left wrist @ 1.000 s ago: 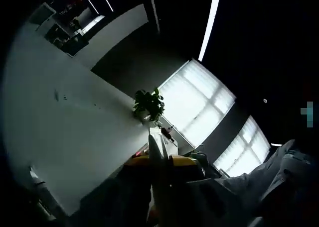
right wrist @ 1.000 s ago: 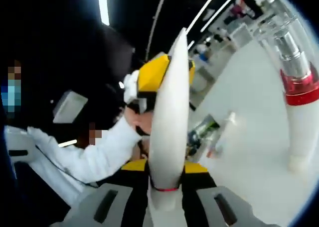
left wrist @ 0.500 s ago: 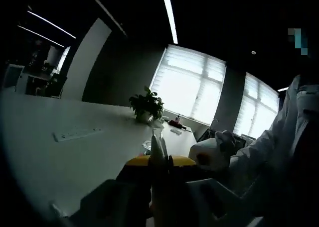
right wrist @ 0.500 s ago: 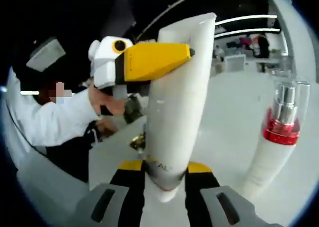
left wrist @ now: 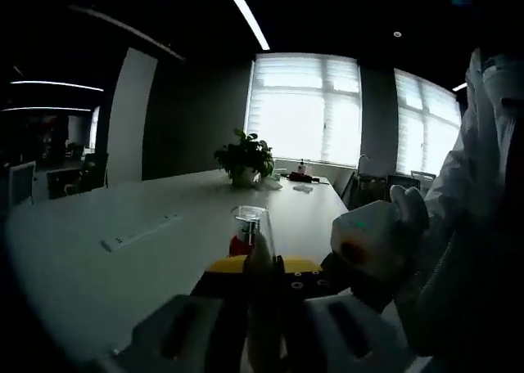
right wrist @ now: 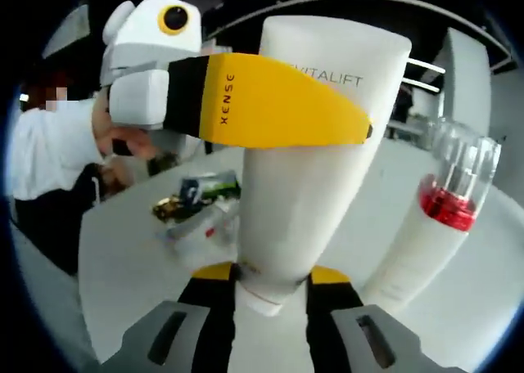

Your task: Arrange the skincare products in the storage area until every visible bottle or jar stands upright without overlapping.

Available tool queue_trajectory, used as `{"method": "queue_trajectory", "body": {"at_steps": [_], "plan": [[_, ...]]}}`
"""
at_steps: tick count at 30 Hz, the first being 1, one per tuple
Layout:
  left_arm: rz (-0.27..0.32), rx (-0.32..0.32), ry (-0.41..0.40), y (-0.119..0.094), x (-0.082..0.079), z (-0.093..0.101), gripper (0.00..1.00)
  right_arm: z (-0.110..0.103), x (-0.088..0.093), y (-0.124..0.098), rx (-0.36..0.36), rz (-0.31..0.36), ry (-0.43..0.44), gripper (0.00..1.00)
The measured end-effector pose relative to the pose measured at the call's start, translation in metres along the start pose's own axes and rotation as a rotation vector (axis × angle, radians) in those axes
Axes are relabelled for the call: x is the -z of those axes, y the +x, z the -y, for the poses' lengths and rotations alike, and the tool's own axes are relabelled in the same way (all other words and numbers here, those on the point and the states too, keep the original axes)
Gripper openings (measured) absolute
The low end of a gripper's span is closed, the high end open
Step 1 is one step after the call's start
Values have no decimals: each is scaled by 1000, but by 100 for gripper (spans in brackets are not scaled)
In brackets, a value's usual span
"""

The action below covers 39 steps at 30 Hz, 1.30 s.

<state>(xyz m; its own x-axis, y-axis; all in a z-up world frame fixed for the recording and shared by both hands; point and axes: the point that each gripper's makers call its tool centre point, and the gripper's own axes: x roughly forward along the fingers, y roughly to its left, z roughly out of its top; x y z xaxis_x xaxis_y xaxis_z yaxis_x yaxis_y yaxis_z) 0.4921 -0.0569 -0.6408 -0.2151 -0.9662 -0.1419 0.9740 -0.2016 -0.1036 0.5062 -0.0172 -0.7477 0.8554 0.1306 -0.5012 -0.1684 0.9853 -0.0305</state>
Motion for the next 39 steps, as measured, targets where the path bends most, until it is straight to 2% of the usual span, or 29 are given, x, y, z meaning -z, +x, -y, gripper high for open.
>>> {"method": "queue_trajectory", "body": {"at_steps": [11, 21, 24, 29, 33, 35, 39], "plan": [[-15, -51, -41, 0, 2, -15, 12, 19, 1, 13, 89, -20, -59, 25], [-29, -72, 13, 6, -1, -21, 13, 33, -3, 22, 131, 9, -49, 25], [-26, -73, 10, 8, -1, -30, 13, 34, -4, 23, 130, 9, -46, 26], [-21, -69, 9, 9, -2, -33, 12, 33, -5, 20, 123, 17, -20, 26], [-27, -59, 16, 6, 0, -31, 10, 28, -11, 17, 115, 54, 3, 32], [-32, -52, 25, 6, 0, -31, 10, 27, -10, 19, 115, 49, 3, 34], [-33, -39, 36, 7, 0, -27, 10, 32, -6, 16, 170, 49, -32, 27]]}}
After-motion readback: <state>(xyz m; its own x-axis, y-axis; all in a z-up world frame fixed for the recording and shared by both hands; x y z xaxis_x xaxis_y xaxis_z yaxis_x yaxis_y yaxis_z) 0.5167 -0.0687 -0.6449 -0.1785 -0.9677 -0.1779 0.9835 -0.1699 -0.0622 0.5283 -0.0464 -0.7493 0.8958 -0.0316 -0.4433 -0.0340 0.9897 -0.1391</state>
